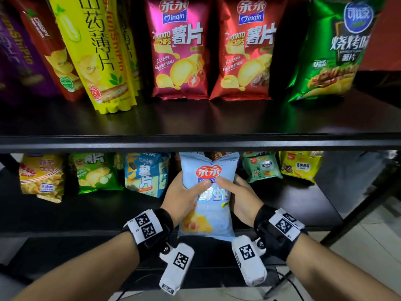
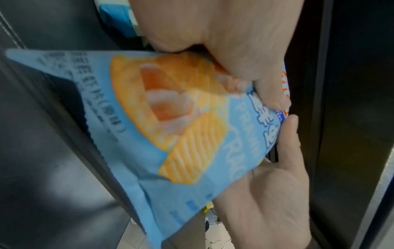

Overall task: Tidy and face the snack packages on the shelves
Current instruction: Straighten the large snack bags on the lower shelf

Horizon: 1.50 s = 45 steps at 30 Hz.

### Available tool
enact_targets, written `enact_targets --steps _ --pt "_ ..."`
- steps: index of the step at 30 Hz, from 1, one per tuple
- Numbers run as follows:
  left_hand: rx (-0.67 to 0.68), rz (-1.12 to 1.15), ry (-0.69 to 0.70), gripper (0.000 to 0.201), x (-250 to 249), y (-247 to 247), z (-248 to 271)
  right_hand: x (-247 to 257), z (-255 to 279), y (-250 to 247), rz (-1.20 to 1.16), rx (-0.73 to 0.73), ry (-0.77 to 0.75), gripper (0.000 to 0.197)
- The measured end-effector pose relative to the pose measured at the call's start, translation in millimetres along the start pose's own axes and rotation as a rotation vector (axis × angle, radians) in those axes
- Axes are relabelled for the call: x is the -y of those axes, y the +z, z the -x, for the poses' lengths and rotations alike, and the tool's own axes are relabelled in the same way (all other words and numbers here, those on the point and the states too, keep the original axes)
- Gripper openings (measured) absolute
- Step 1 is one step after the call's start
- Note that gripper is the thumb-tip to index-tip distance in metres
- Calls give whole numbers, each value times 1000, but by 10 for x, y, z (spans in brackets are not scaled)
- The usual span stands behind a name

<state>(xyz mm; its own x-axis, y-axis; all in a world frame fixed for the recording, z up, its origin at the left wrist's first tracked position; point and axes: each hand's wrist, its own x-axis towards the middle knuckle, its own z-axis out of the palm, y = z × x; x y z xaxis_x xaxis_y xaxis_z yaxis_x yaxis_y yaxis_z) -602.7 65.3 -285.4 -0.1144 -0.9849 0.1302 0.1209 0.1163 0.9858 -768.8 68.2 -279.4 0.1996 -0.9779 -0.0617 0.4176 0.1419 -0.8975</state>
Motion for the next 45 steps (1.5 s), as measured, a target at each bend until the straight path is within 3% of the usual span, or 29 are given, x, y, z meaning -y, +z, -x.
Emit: enact_targets --steps 3,6,9,11,14,16,19,21,23,26,27,30,33,35,38,42,45 --pt "-46 -70 -14 38 29 5 -14 -1 -9 48 112 -65 -35 29" --pt "-85 -93 -68 54 55 32 17 -35 -28 24 220 -139 -33 22" --pt "48 -13 -165 53 80 -6 43 -11 -41 -59 177 -240 74 23" --pt "165 18 -243 66 71 -29 76 26 -47 -107 114 -287 161 30" --pt "185 54 -294 69 25 -57 95 106 -2 -129 21 -180 349 50" --pt "156 48 -291 62 -24 -53 86 137 42 -118 -31 -63 452 52" --pt "137 -4 -277 52 -63 -12 95 154 61 -135 -27 -47 498 51" --pt "113 -76 -255 52 -89 7 120 195 60 -151 16 -123 451 42" --pt "138 -319 -135 64 -129 -10 126 223 52 -185 85 -221 360 33" --pt "235 -589 -11 64 -129 26 123 226 87 -166 304 -284 127 26" --pt "265 -563 -32 66 -127 70 139 217 120 -123 377 -268 64 24" --pt "306 -286 -140 94 -87 207 168 171 255 31 500 -194 -11 27" --pt "195 -138 -191 104 -30 215 105 138 353 101 478 -122 -32 31" --pt "94 -47 -212 100 0 169 69 135 404 124 449 -55 -26 39" --pt "51 85 -231 69 52 35 38 150 445 114 443 36 -7 39" --pt "96 236 -368 65 91 -152 16 141 449 109 521 -74 -148 32" --pt "83 259 -358 64 70 -181 12 87 432 111 579 -118 -185 37"
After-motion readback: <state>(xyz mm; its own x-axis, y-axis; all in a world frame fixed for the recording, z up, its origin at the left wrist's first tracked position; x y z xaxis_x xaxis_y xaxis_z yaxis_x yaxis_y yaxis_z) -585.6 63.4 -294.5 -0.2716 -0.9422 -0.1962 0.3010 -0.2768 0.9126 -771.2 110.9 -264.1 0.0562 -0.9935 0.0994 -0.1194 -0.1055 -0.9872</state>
